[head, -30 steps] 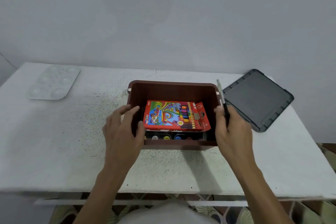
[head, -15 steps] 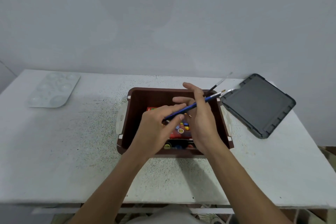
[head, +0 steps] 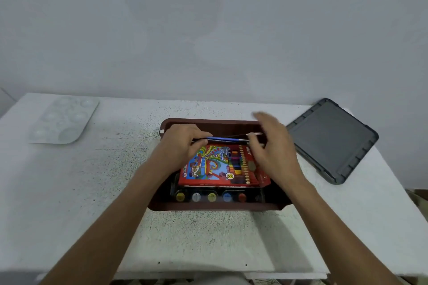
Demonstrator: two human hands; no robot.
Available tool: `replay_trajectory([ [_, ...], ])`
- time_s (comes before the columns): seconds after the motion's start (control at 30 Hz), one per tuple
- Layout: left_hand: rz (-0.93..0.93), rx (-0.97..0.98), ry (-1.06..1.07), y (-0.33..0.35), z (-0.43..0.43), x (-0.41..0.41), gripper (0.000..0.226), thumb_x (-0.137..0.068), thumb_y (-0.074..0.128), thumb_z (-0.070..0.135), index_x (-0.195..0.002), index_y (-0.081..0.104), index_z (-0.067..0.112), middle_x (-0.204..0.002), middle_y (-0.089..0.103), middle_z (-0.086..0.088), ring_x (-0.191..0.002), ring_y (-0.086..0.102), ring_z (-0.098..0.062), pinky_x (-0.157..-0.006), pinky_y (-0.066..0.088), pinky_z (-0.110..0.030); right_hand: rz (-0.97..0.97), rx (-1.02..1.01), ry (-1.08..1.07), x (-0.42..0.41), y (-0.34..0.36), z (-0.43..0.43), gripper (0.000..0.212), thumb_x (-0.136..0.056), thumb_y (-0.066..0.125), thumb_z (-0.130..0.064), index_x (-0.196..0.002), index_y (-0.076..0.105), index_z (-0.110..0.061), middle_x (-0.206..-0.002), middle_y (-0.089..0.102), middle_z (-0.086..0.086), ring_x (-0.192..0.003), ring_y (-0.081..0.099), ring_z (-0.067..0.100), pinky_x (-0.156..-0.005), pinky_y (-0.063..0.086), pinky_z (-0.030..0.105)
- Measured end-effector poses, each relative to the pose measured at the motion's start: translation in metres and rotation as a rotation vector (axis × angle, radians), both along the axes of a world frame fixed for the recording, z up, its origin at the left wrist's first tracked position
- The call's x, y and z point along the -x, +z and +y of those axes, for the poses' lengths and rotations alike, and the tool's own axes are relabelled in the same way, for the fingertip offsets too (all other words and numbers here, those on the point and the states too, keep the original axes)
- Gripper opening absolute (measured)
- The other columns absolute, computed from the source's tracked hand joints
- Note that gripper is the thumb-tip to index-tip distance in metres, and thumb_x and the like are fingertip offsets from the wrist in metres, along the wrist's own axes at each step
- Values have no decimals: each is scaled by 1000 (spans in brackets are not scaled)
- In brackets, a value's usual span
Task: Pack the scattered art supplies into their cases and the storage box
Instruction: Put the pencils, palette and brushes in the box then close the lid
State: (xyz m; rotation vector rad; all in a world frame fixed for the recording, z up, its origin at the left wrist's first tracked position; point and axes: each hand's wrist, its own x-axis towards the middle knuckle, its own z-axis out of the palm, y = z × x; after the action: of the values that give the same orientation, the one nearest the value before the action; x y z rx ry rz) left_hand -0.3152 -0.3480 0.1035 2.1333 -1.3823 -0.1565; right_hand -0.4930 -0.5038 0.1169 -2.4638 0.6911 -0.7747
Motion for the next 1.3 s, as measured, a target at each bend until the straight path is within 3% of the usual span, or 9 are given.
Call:
replay_trajectory([
  [0.07, 62, -54, -29, -3, -8, 0, 26, -94, 63, 22, -118, 71, 18, -101, 70, 1, -92, 63, -13, -71, 40, -11, 254, 168, 266, -6, -8, -5, 43, -93, 63, -20, -136, 58, -12, -135, 60, 8, -125, 52, 28, -106, 44, 44],
  [0.13, 98, -142, -46, -4, -13, 0, 27, -95, 61, 23, -121, 69, 19, -106, 69, 1, -97, 63, -12, -77, 45, -17, 476, 233, 373, -12, -15, -4, 44, -96, 57, -24, -139, 54, -17, -133, 62, 5, -119, 55, 29, -97, 48, 43],
  [0.3, 118, -346, -39, -17, -18, -4, 30, -99, 54, 26, -127, 65, 22, -118, 64, -1, -105, 61, -16, -85, 52, -28, 606, 326, 377, -26, -26, -8, 41, -98, 46, -19, -139, 52, -24, -115, 63, 4, -104, 59, 27, -77, 52, 38],
  [0.4, -97, -439, -4, -25, -21, -2, 32, -102, 46, 29, -126, 65, 20, -123, 60, -2, -109, 57, -21, -90, 49, -37, 639, 372, 386, -29, -37, -10, 44, -98, 49, -17, -142, 49, -22, -120, 60, 7, -104, 56, 27, -73, 47, 36],
  [0.5, -282, -459, 35, -31, -22, -1, 35, -102, 42, 33, -130, 60, 23, -129, 56, -1, -116, 52, -23, -94, 44, -39, 635, 369, 380, -29, -45, -8, 47, -97, 51, -19, -144, 46, -17, -130, 56, 10, -109, 53, 28, -81, 51, 40],
  [0.67, -393, -429, 47, -36, -21, -1, 35, -102, 41, 31, -131, 59, 25, -126, 58, 1, -113, 56, -20, -86, 44, -34, 652, 407, 357, -30, -48, -5, 33, -101, 45, -27, -125, 60, -10, -128, 54, 12, -108, 52, 30, -84, 52, 45],
  [0.8, -433, -410, 46, -40, -20, 1, 32, -100, 45, 26, -127, 61, 24, -125, 58, 2, -110, 56, -19, -84, 43, -32, 628, 374, 364, -29, -44, -2, 38, -103, 41, -30, -129, 58, -8, -127, 54, 11, -108, 53, 29, -84, 49, 44],
  [1.13, -335, -390, -4, -35, -17, 4, 36, -103, 42, 28, -135, 55, 19, -133, 51, 3, -113, 55, -14, -87, 52, -30, 673, 315, 369, -30, -39, 1, 45, -105, 32, -38, -134, 54, -12, -133, 51, 6, -115, 49, 24, -95, 47, 41],
  [1.3, -101, -307, -46, -23, -7, -3, 42, -100, 47, 35, -137, 54, 16, -136, 54, 2, -119, 55, -16, -96, 47, -35, 615, 267, 373, -32, -28, 3, 61, -99, 19, -48, -129, 59, -13, -123, 58, 5, -104, 53, 23, -88, 50, 41],
])
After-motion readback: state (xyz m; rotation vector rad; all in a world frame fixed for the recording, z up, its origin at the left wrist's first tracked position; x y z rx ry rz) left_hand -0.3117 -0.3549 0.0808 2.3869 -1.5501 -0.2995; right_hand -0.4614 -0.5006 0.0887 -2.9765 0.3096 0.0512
